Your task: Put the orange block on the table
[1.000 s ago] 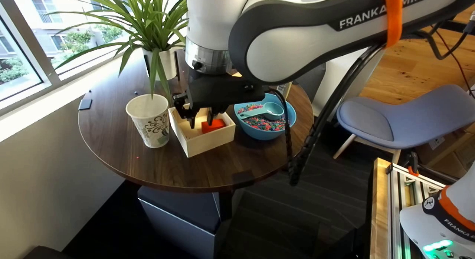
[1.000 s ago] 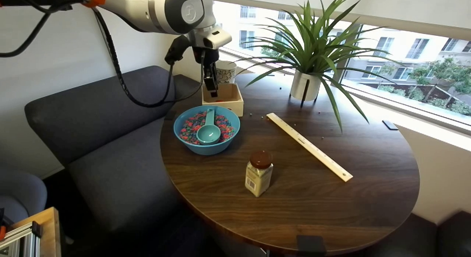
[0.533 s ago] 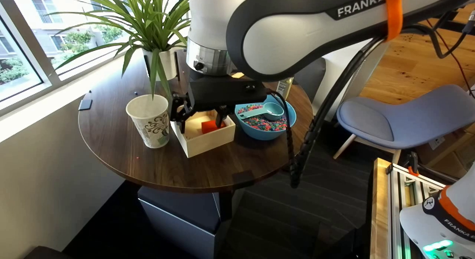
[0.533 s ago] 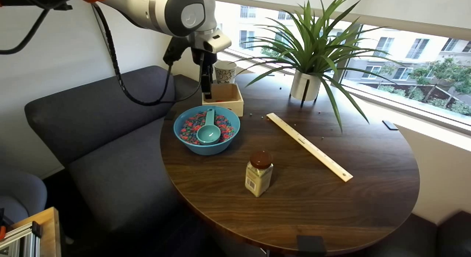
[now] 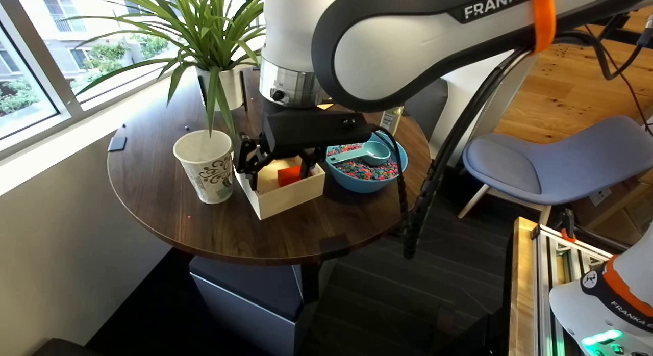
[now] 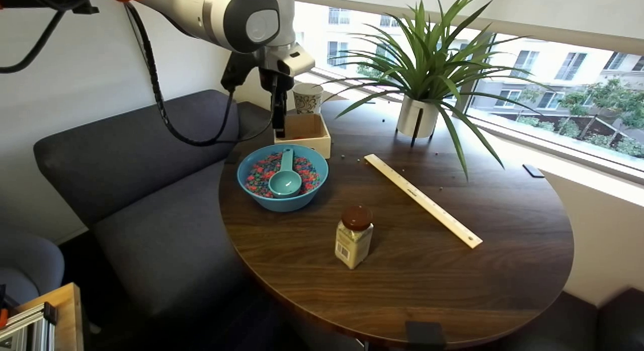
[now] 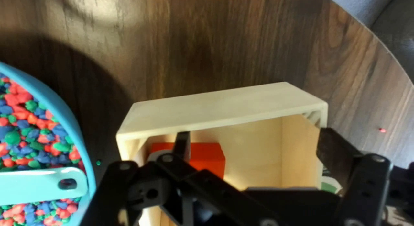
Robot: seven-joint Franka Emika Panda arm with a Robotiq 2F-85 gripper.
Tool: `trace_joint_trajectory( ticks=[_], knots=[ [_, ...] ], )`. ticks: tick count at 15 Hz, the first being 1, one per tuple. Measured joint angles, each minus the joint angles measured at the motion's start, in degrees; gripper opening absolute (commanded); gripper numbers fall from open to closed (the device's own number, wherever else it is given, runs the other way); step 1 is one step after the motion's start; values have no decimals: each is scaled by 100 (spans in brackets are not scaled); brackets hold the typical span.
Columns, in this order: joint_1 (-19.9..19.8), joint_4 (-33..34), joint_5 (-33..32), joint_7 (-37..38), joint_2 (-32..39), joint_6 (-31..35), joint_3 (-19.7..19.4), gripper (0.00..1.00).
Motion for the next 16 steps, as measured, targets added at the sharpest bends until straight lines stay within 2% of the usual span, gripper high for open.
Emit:
trace_joint_trajectory(
  ticks=[6,13,16],
  knots=[
    [-7,-196,-61,-1466,-292,74,63,100],
    [-197,-134,-147,-3737,-477,90,111,100],
    [-188,-77,-454,-4167,-423,32,127,100]
  ],
)
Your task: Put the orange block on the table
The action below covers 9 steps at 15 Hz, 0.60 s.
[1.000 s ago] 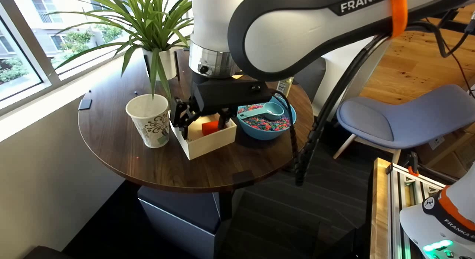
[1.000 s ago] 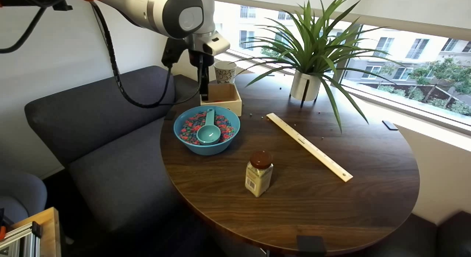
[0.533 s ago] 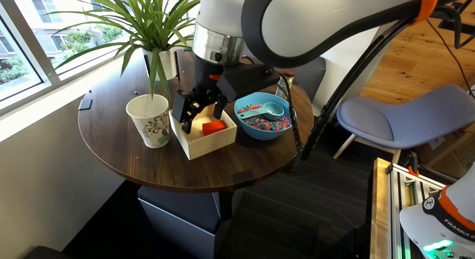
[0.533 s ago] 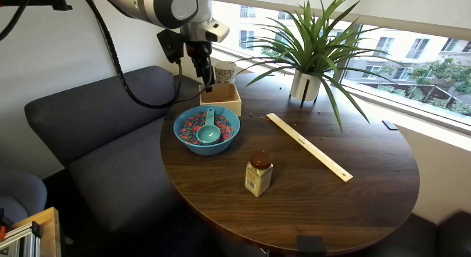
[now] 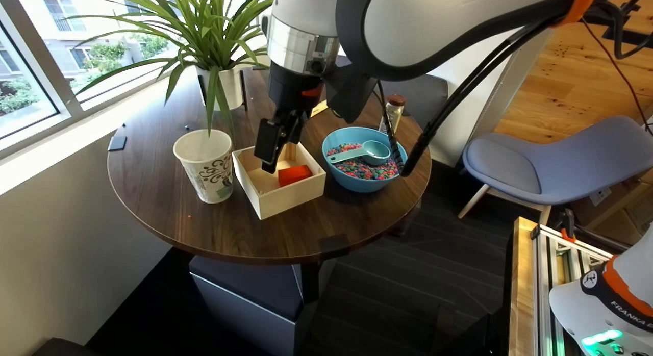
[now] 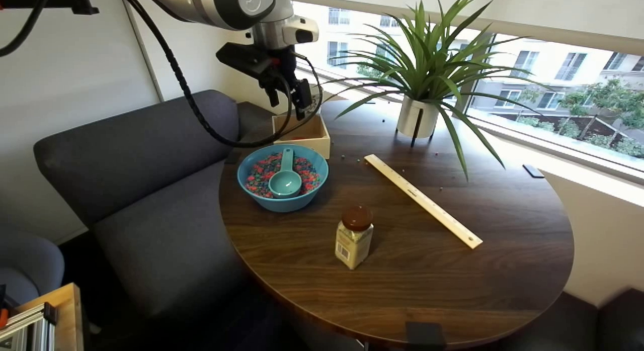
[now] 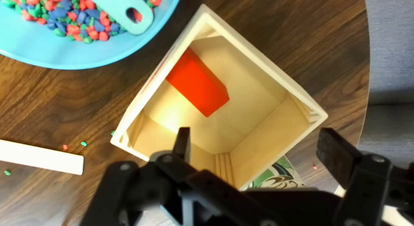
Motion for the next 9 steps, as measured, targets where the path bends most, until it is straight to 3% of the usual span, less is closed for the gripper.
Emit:
trace_joint_trajectory(
  ticks=[5,9],
  knots=[
    [-19,2,4,-97,-5,-18,6,100],
    [-191,4,154,-1045,-16,-568,82,100]
  ],
)
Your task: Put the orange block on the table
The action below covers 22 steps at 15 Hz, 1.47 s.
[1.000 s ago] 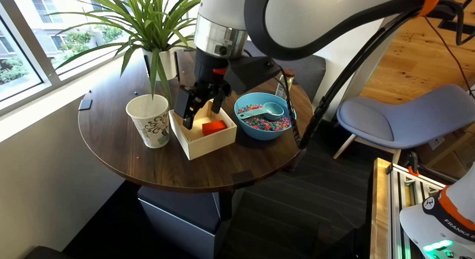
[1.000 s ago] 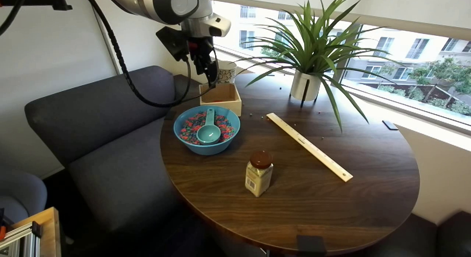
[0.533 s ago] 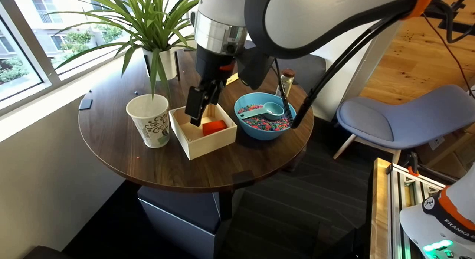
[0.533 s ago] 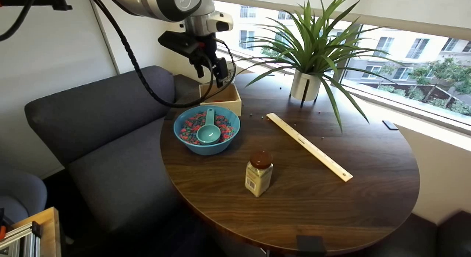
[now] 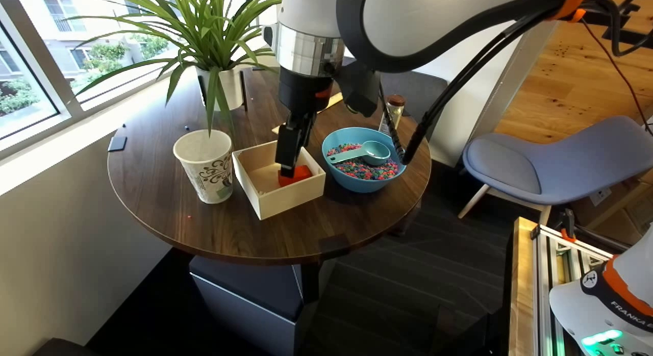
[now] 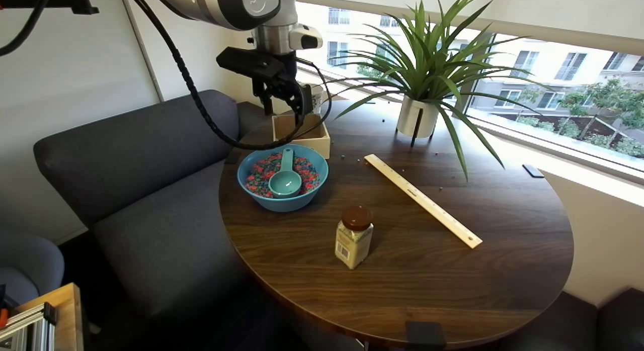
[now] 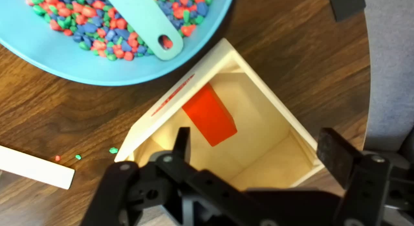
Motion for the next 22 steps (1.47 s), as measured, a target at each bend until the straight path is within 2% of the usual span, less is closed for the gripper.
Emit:
trace_joint_trajectory(
  ticks=[5,13,15,18,22],
  knots=[
    [-169,24,38,-846,-12,-568,49,100],
    [-169,24,-136,-927,-12,-1380,64,100],
    [-177,20,-44,-1154,-12,-1220,92,100],
    [-191,33,217,-1539,-14,-589,217,100],
    [-191,111,230,-2053,101,67,327,100]
  ],
)
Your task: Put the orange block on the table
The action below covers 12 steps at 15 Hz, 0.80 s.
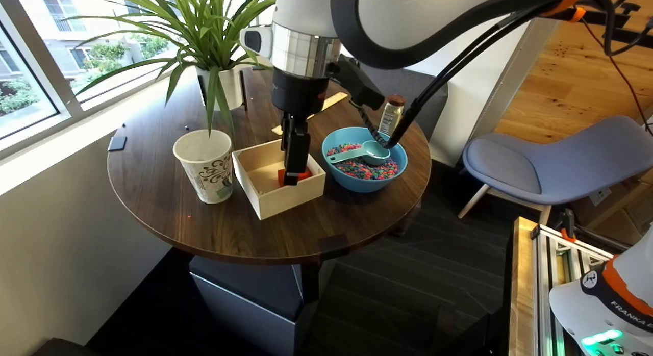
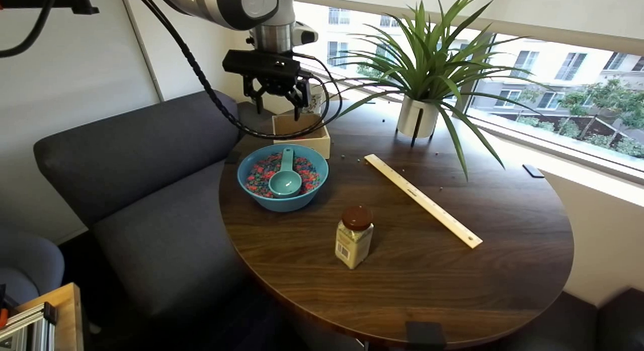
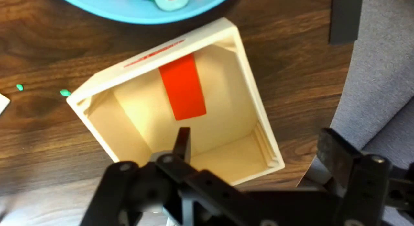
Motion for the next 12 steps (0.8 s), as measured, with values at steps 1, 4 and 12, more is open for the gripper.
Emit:
trace_joint_trajectory(
  ticks=[1,4,12],
  knots=[
    [-5,41,0,-99,72,50,0,100],
    [-70,216,-4,-387,308,55,-1,100],
    [-279,613,-15,-741,702,43,-3,100]
  ],
)
